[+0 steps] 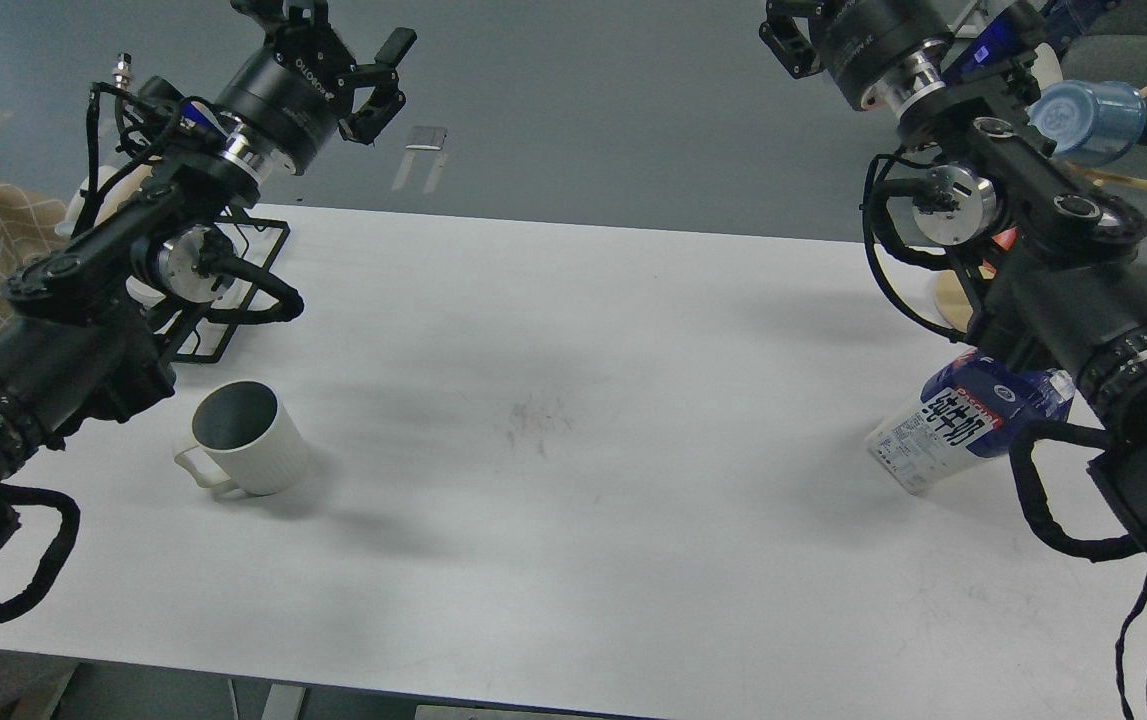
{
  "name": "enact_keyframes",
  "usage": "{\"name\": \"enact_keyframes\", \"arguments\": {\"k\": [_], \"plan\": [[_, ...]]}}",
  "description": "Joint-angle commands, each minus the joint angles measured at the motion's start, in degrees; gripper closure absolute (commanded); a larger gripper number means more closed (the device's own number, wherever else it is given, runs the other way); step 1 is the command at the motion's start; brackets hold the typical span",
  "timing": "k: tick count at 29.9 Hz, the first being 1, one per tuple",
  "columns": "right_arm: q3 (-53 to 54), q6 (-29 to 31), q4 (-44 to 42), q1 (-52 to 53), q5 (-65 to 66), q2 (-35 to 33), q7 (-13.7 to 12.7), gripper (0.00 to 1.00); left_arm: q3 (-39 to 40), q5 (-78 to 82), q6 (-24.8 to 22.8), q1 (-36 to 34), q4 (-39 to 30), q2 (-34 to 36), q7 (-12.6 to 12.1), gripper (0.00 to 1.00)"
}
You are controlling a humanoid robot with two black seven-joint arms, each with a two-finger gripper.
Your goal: Place cup and milk with both arms
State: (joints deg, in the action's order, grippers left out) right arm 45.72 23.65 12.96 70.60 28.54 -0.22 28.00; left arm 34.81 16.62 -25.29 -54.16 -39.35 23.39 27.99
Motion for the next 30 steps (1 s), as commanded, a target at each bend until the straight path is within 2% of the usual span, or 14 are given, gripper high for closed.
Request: {"name": "enact_keyframes", "arguments": {"k": [1, 3, 7, 12, 14, 15, 18, 19, 24, 30], "plan": [[2.53, -0.35, -6.87, 1.29, -0.85, 0.22, 0.0, 0.0, 0.0, -0.01, -0.72, 0.19, 0.33, 0.51, 0.01, 0.02], [2.8, -0.44, -8.48, 2.18, -0.94, 0.22, 0.0, 0.0, 0.0, -0.01, -1.34, 0.19, 1.3, 0.43, -0.13, 0.01], [2.27, -1.14, -9.62, 2.61, -0.85, 0.22, 0.0, 0.0, 0.61, -0.01, -2.71, 0.19, 2.62, -0.01, -2.5, 0.01], [2.45, -1.15, -8.74, 2.71, -0.94, 0.22, 0.0, 0.0, 0.7, -0.01, -2.71, -0.07, 2.53, -0.28, -3.12, 0.01], [2.97, -1.15, -8.48, 2.7, -1.03, 0.22, 0.0, 0.0, 0.96, -0.01, -2.71, 0.01, 2.7, -0.72, -5.05, 0.01], [3.15, -1.15, -8.04, 2.7, -1.03, 0.22, 0.0, 0.0, 1.05, -0.09, -2.71, 0.02, 2.79, -0.72, -7.75, 0.01], [3.5, -1.06, -6.99, 1.92, -1.11, 0.22, 0.0, 0.0, 2.19, -1.4, -2.71, 0.1, 3.05, -1.33, -12.77, 0.01], [4.11, -0.8, -6.63, 1.57, -1.46, 0.22, 0.0, 0.0, 3.33, -2.54, -2.71, 0.1, 3.75, -1.85, -13.49, 0.01], [4.64, -0.97, -6.19, -0.19, -1.73, 0.22, 0.0, 0.0, 7.02, -7.11, -2.71, 0.1, 4.73, -2.56, -13.23, 0.01], [4.56, -0.97, -6.37, -0.9, -1.73, 0.22, 0.0, 0.0, 7.2, -7.83, -2.71, 0.19, 4.38, -0.81, -13.14, 0.01]]}}
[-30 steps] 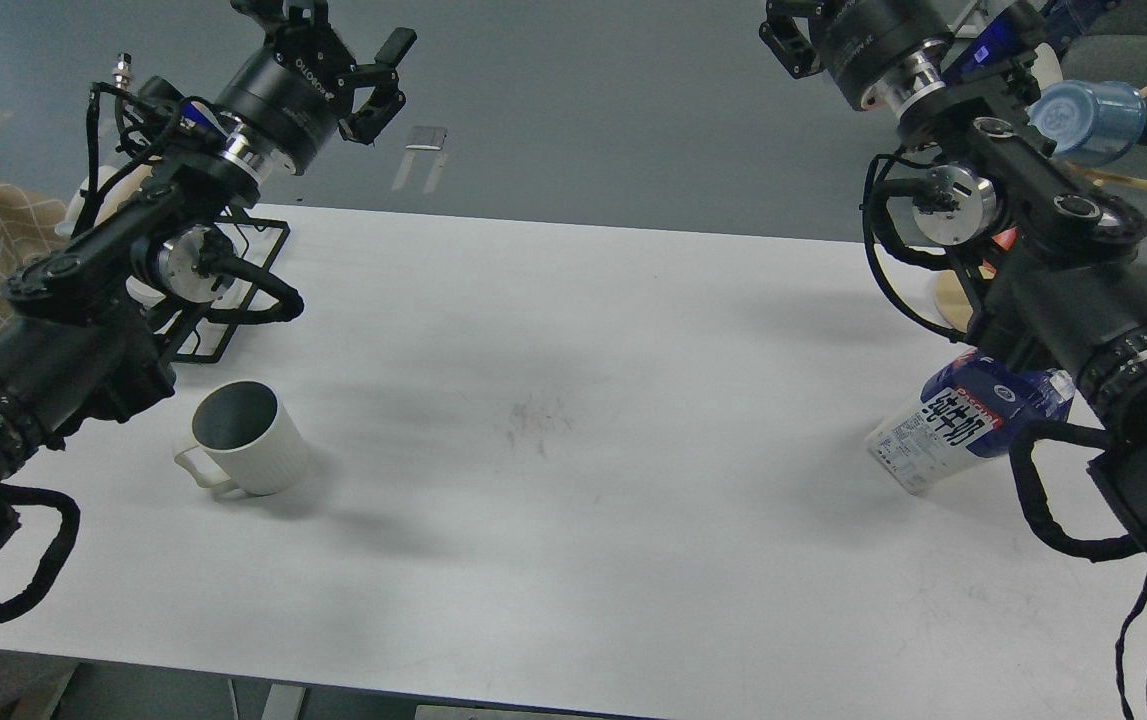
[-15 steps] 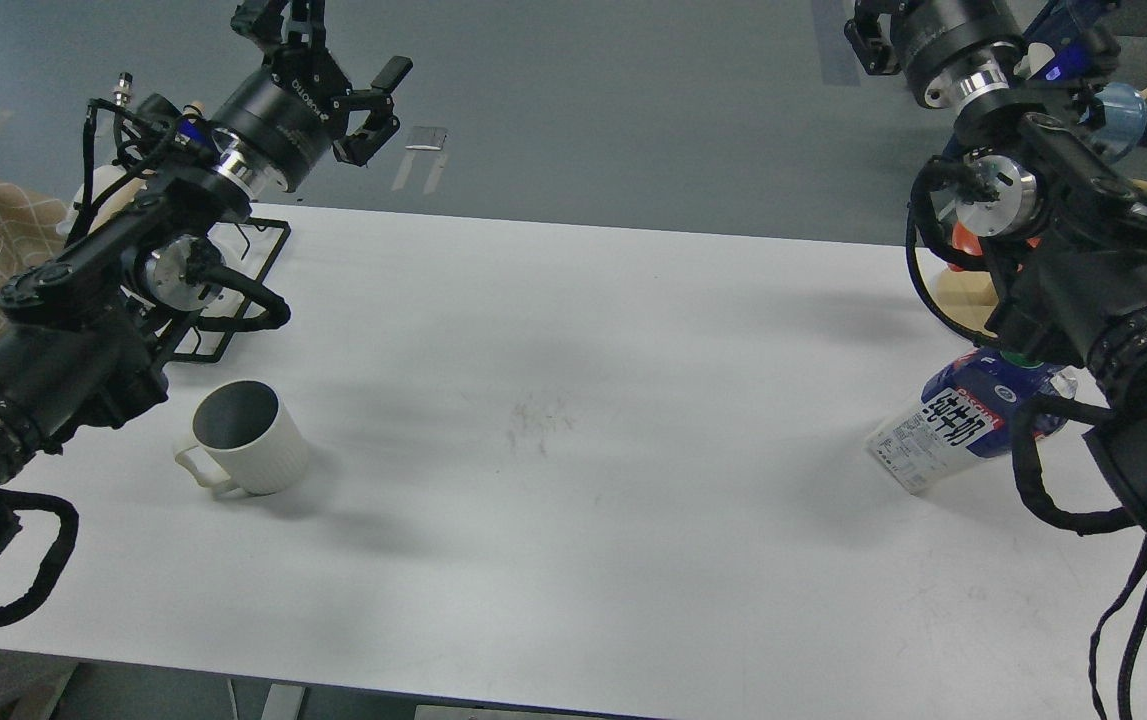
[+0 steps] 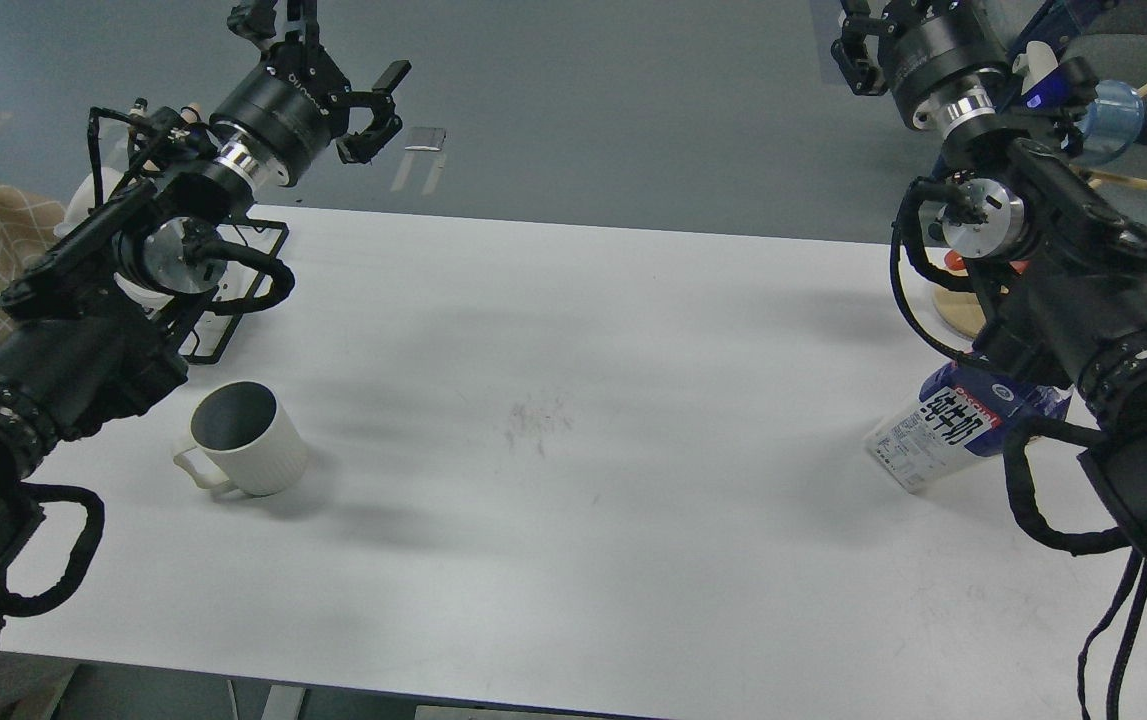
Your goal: Place cup and milk with both arms
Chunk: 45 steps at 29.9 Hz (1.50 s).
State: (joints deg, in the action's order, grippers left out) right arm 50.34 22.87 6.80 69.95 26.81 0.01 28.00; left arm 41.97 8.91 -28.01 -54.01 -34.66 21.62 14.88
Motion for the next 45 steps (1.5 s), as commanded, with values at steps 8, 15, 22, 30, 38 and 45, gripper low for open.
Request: {"name": "enact_keyframes", "arguments": {"k": [8, 15, 22, 30, 38, 45], "plan": [[-0.33, -0.11, -0.65, 0.89, 0.09, -0.01, 0.0, 0.0, 1.18, 0.05, 0.01, -0.57, -0.5, 3.96, -1.17, 0.01], [-0.68, 0.77, -0.91, 0.28, 0.09, -0.01, 0.0, 0.0, 1.62, -0.12, 0.01, -0.92, -3.39, 4.13, -2.23, 0.01], [-5.07, 5.13, -0.12, 0.36, 0.09, -0.01, 0.0, 0.0, 0.57, 1.11, 0.01, -0.83, -5.42, 4.75, -3.63, 0.01], [-5.52, 5.13, -0.82, 2.3, 0.09, -0.01, 0.0, 0.0, 1.53, 0.14, 0.01, 0.05, -9.64, 2.64, -2.14, 0.01], [-5.52, 5.13, -2.49, 4.5, 0.09, -0.01, 0.0, 0.0, 2.15, -0.65, 0.15, 0.22, -12.97, 5.71, -2.22, 0.01], [-5.43, 5.13, -4.95, 4.58, 0.0, -0.01, 0.0, 0.0, 2.68, -1.09, 0.06, 1.36, -14.03, 6.51, -2.31, 0.01]]}}
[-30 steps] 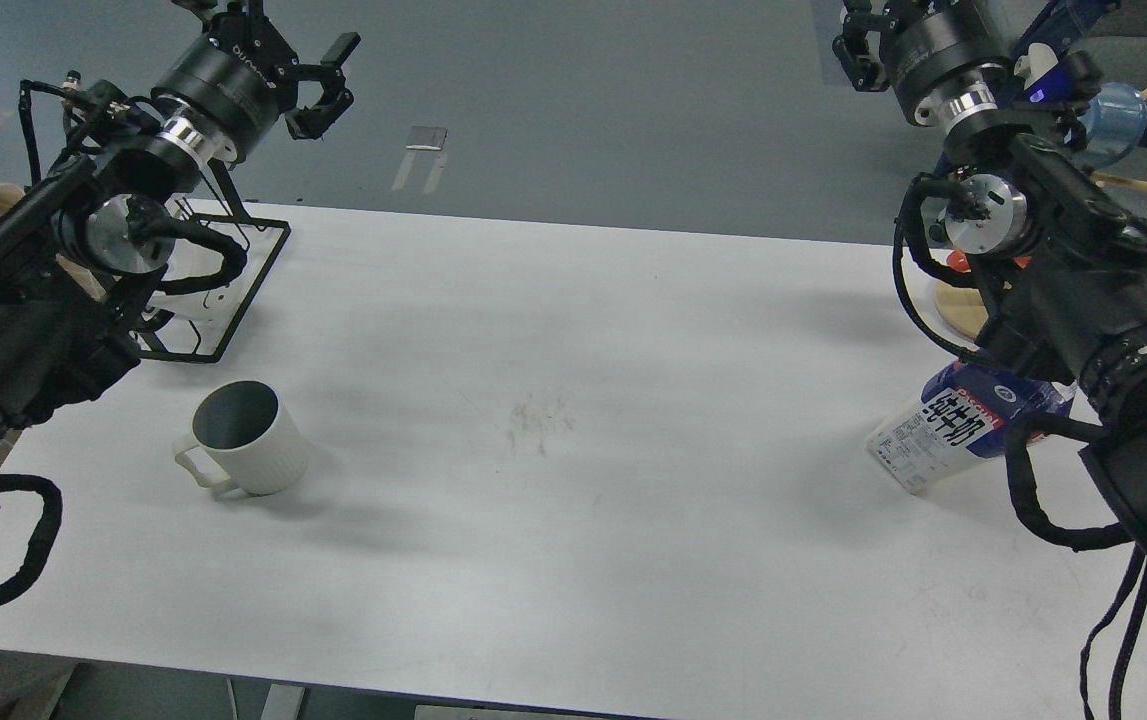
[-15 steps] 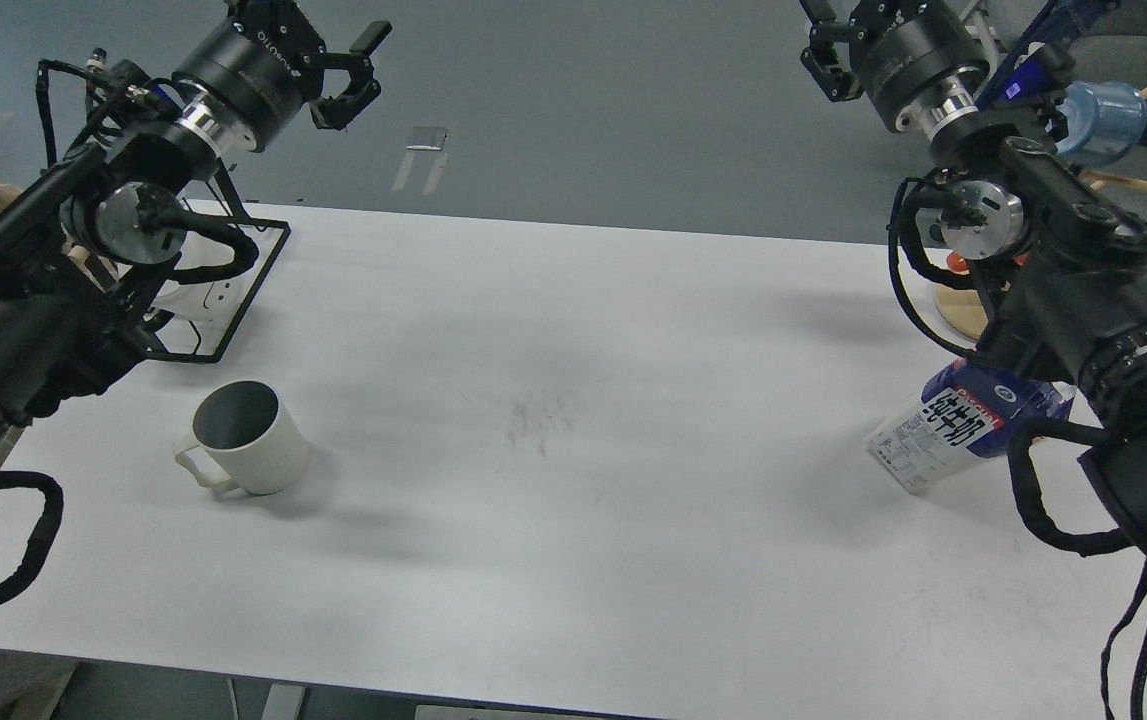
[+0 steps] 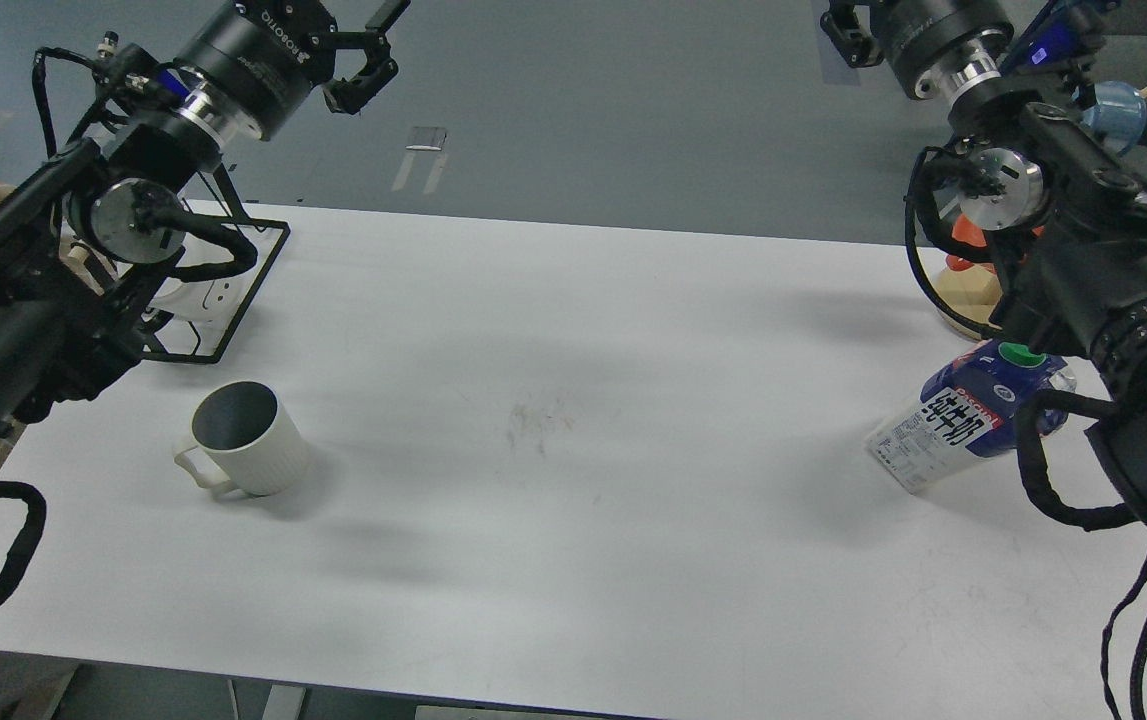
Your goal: Place cup and milk with both arms
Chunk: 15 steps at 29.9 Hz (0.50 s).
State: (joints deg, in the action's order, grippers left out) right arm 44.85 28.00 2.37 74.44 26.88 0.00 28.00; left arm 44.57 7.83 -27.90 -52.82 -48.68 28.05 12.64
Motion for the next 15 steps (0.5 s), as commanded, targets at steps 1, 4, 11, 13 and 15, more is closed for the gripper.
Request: {"name": "enact_keyframes", "arguments": {"k": [1, 4, 11, 13, 15], "plan": [[0.06, 0.0, -0.52, 0.09, -0.07, 0.0, 0.0, 0.0, 0.08, 0.0, 0.04, 0.17, -0.02, 0.08, -0.16, 0.01], [0.06, 0.0, -0.53, 0.18, -0.07, 0.0, 0.0, 0.0, 0.08, -0.09, 0.48, 0.17, -0.1, -0.18, -0.16, 0.01], [0.06, 0.0, -0.52, 0.27, -0.07, 0.0, 0.0, 0.0, -0.01, -0.18, 1.44, 0.17, -0.19, -0.18, 0.1, 0.01], [0.06, 0.0, -0.52, 0.27, -0.07, 0.0, 0.0, 0.0, -0.01, -0.18, 1.36, 0.17, -0.37, -0.18, 0.1, 0.01], [0.06, 0.0, -0.52, 0.35, -0.07, 0.0, 0.0, 0.0, -0.36, -0.18, 1.62, 0.26, -1.07, -0.18, 0.1, 0.01]]}}
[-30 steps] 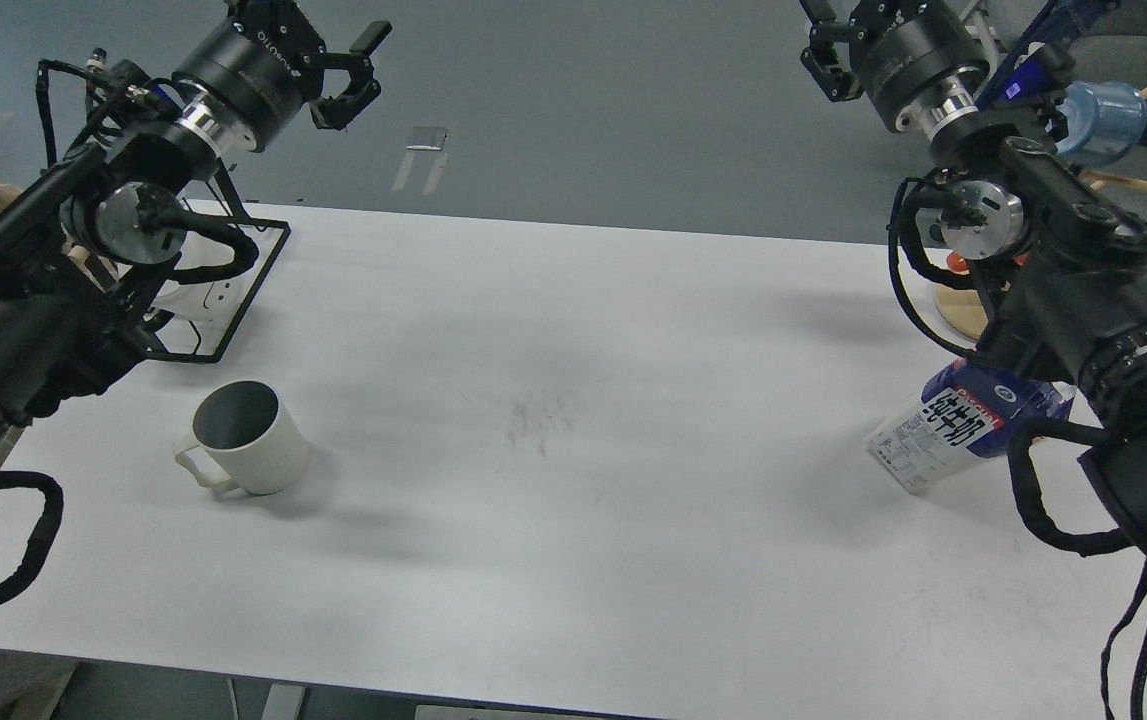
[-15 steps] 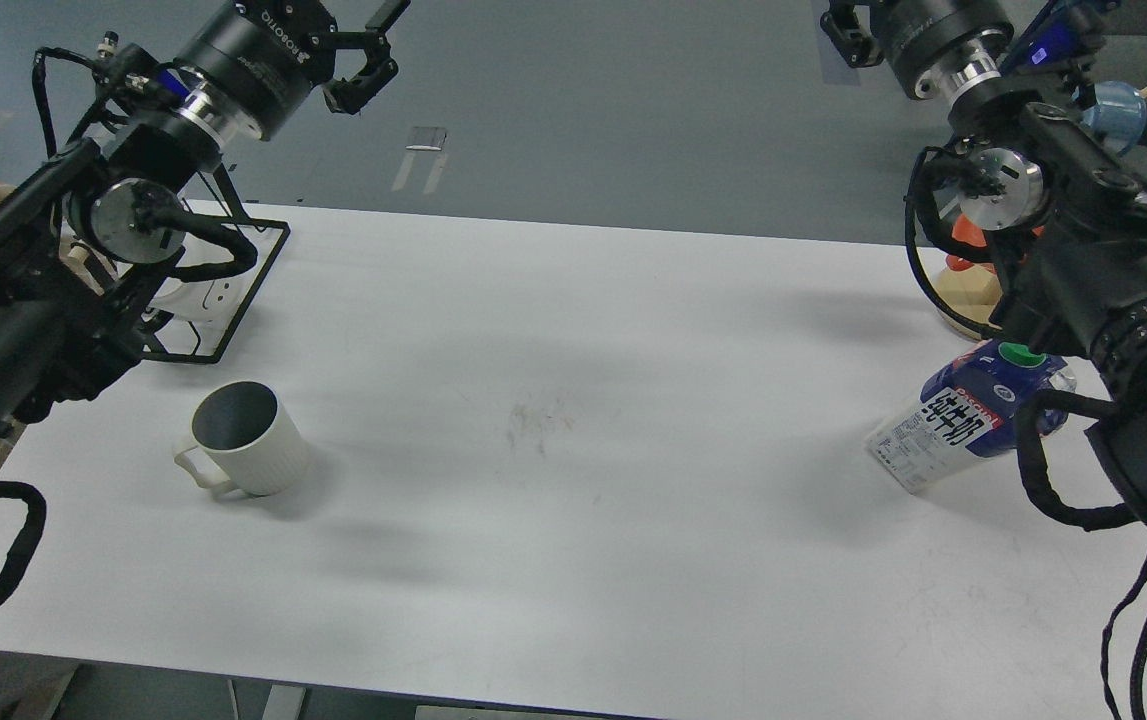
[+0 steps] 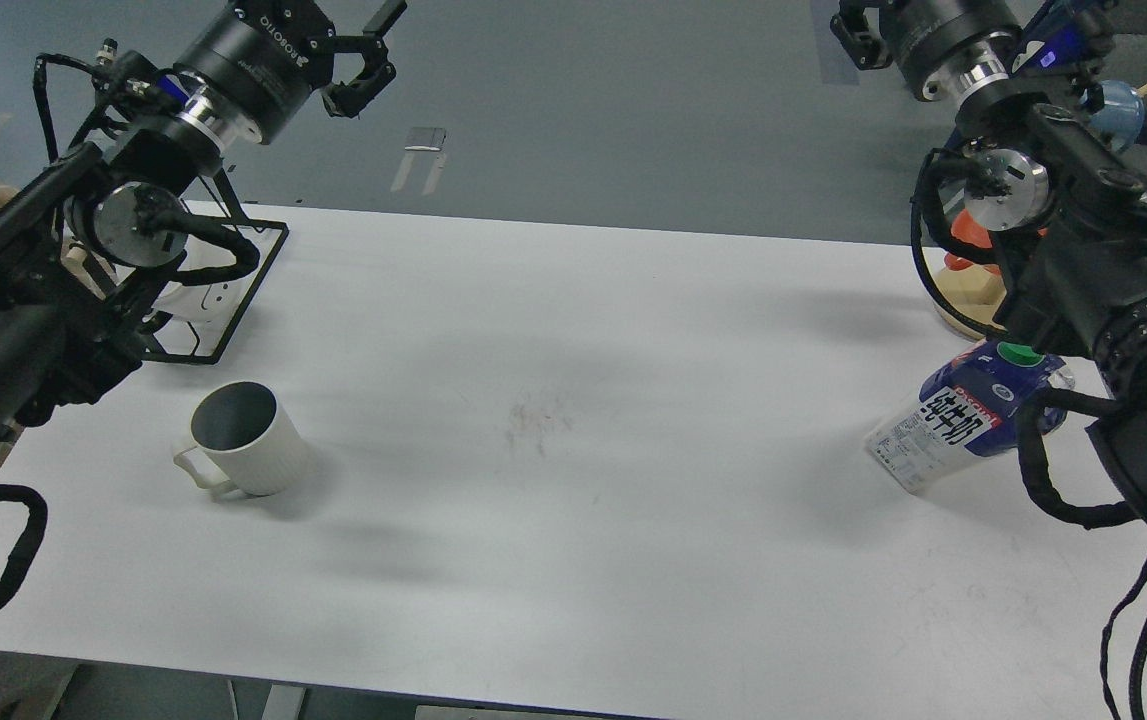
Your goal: Place cup and milk with both arms
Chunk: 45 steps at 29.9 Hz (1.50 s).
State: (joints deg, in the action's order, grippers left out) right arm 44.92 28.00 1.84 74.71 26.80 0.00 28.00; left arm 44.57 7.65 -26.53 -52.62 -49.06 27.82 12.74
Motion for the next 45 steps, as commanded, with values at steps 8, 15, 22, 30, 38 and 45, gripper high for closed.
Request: {"name": "enact_keyframes", "arguments": {"k": [8, 15, 22, 30, 38, 45], "plan": [[-0.09, 0.0, 0.01, 0.0, 0.01, 0.0, 0.0, 0.0, -2.72, 1.13, 0.6, 1.03, -3.4, 2.76, 0.01, 0.01], [-0.71, 0.0, 0.8, -0.09, 0.09, 0.0, 0.0, 0.0, -8.88, 12.28, 0.16, 1.29, -12.53, 13.65, 0.01, 0.01], [-8.5, 0.0, 1.76, -4.03, 0.27, 0.0, 0.0, 0.0, -10.03, 28.61, -0.1, 6.03, -26.85, 29.2, 0.09, 0.01], [-11.34, 0.0, 2.82, -6.85, 0.27, 0.0, 0.0, 0.0, -10.12, 49.42, -0.19, 13.93, -31.27, 37.92, 3.33, 0.01], [-11.69, 0.0, 4.14, -7.03, 0.44, 0.0, 0.0, 0.0, -10.12, 69.16, 0.25, 17.73, -30.74, 41.88, 12.66, 0.01], [-11.69, 0.0, 4.75, -7.12, 0.44, 0.0, 0.0, 0.0, -13.63, 78.53, 0.42, 19.66, -28.2, 42.06, 13.45, 0.01]]}}
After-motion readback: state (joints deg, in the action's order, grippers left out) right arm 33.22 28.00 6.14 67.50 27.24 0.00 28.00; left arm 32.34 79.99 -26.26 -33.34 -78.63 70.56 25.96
